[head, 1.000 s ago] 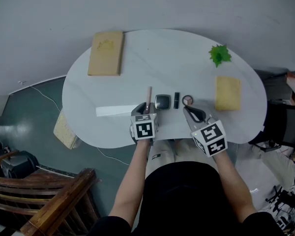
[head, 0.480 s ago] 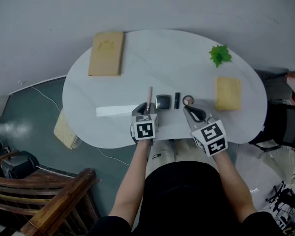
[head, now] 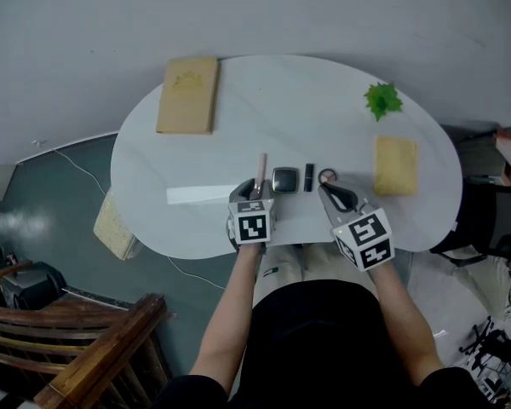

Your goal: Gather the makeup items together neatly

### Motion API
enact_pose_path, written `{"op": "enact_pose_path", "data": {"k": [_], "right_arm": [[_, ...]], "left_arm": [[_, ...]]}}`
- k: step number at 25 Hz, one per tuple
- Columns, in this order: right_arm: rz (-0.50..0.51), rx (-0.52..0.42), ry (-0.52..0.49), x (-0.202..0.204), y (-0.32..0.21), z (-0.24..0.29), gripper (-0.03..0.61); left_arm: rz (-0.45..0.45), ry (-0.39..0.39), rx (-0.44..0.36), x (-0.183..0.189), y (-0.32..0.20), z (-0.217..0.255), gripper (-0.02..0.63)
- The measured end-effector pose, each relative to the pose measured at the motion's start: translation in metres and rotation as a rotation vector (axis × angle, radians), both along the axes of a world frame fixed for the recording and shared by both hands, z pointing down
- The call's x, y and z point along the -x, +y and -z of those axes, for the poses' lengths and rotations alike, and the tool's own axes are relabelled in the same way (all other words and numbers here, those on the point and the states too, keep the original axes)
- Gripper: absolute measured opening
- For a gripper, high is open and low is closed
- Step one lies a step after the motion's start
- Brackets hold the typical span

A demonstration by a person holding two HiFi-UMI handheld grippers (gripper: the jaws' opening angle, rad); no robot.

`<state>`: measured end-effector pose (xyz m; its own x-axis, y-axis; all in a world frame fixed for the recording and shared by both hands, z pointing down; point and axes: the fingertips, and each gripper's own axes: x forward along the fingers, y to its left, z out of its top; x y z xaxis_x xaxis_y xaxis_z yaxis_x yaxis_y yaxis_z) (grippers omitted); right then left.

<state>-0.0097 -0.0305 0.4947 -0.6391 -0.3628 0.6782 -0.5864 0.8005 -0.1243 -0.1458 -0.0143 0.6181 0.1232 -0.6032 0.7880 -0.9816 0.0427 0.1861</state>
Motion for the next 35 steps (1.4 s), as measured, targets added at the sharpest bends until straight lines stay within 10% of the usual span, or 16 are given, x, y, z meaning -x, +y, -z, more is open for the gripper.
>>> {"op": "enact_pose_path", "data": {"k": [35], "right_arm": [[-0.290,-0.202,-0.110,0.012,-0.003,0.086,0.017]], "left_arm": [[-0.298,0.093,-0.402,0.013,-0.011,0.183,0.032]]}}
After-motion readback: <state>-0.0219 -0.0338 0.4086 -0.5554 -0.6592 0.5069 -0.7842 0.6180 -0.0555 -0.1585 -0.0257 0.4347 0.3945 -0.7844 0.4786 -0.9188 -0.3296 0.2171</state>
